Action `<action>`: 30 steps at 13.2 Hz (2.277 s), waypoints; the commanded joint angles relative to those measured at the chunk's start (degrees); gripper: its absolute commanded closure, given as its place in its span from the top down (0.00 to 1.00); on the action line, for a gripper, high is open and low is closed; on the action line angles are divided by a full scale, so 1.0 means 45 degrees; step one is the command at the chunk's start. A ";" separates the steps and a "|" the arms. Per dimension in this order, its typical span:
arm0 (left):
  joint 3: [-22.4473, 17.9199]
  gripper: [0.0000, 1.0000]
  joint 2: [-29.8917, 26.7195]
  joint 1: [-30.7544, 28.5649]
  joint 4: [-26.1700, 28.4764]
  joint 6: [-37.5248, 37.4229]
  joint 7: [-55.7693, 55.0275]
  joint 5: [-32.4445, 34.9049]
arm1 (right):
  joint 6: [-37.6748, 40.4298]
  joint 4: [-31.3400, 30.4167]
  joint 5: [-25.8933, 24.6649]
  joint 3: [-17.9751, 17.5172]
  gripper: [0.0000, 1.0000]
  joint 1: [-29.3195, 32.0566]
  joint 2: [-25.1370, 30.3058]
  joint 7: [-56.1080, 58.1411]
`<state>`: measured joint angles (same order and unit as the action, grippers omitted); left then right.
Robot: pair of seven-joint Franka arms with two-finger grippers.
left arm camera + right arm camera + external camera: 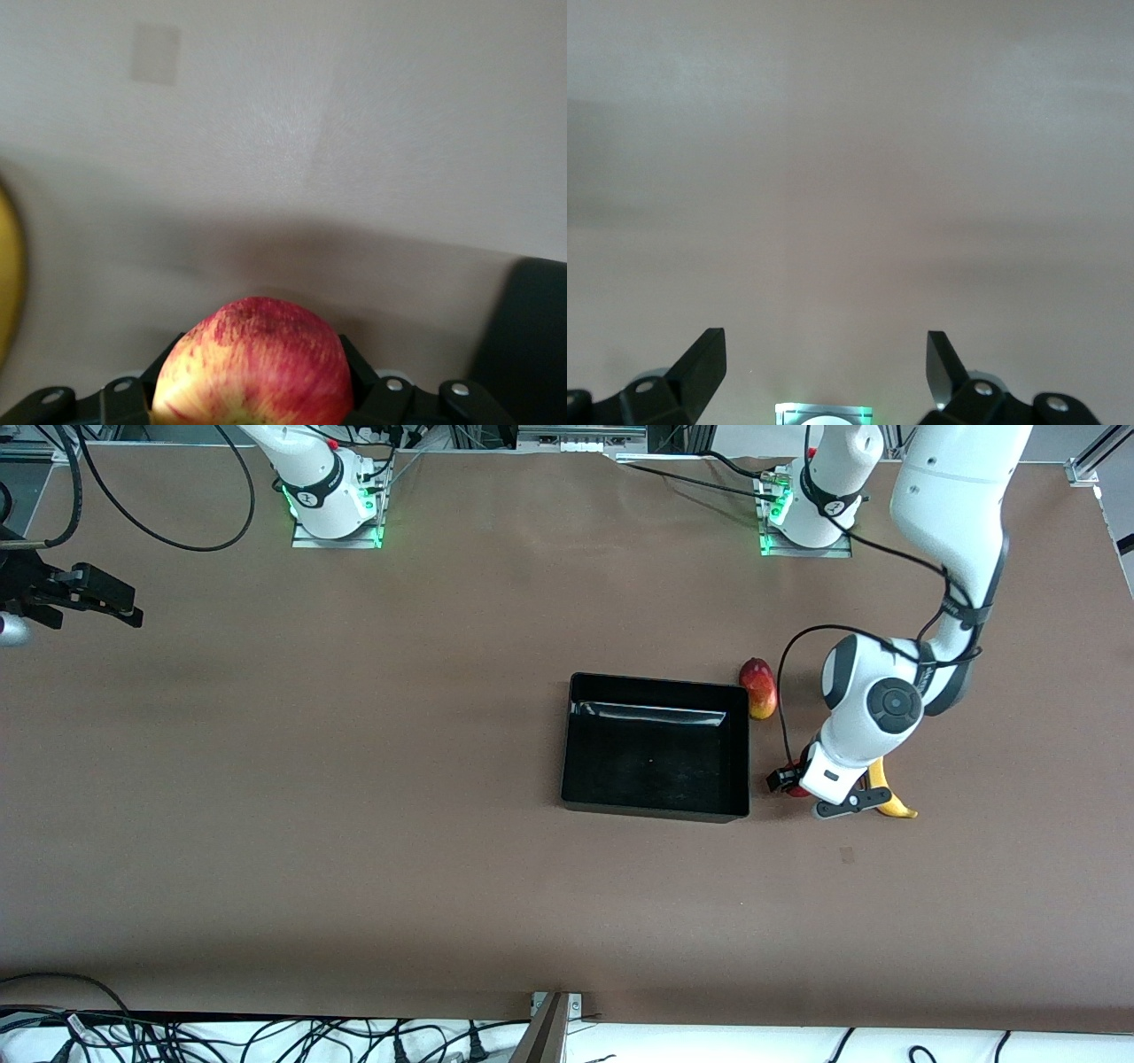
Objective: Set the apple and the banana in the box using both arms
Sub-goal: 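Carry the small red apple with the left gripper into the box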
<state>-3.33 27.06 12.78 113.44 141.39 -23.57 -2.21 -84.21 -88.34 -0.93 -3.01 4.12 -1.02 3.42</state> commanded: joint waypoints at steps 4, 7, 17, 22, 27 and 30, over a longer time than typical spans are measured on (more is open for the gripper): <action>0.0077 0.00 -0.1931 0.0731 -0.1381 -0.3626 -0.1241 -0.0134 | 0.0158 0.0294 0.0128 0.0004 1.00 -0.0134 -0.0104 0.0061; 0.0135 0.00 -0.1698 0.1962 -0.1343 -0.3626 -0.2296 -0.0134 | 0.0158 0.0294 0.0128 0.0004 1.00 -0.0134 -0.0104 0.0061; 0.0350 0.00 -0.0469 0.4679 -0.1362 -0.2613 -0.5268 -0.0154 | 0.0178 0.0275 0.0147 0.0004 1.00 -0.0134 -0.0104 0.0041; 0.0350 0.00 0.0429 0.5616 -0.1362 -0.1383 -0.6362 -0.0134 | 0.0178 0.0294 0.0167 0.0004 1.00 -0.0134 -0.0104 0.0041; 0.0466 0.00 0.1153 0.6164 -0.1362 -0.0658 -0.6422 0.0002 | 0.0158 0.0275 0.0147 0.0004 1.00 -0.0134 -0.0124 0.0041; 0.0624 0.00 0.1388 0.6165 -0.1362 -0.0384 -0.6422 0.0061 | 0.0178 0.0275 0.0147 0.0004 1.00 -0.0134 -0.0105 0.0041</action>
<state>-0.32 32.57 40.09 108.04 138.94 -51.77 -2.21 -84.21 -88.33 -0.92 -3.02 3.62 -1.07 3.42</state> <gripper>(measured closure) 0.317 0.000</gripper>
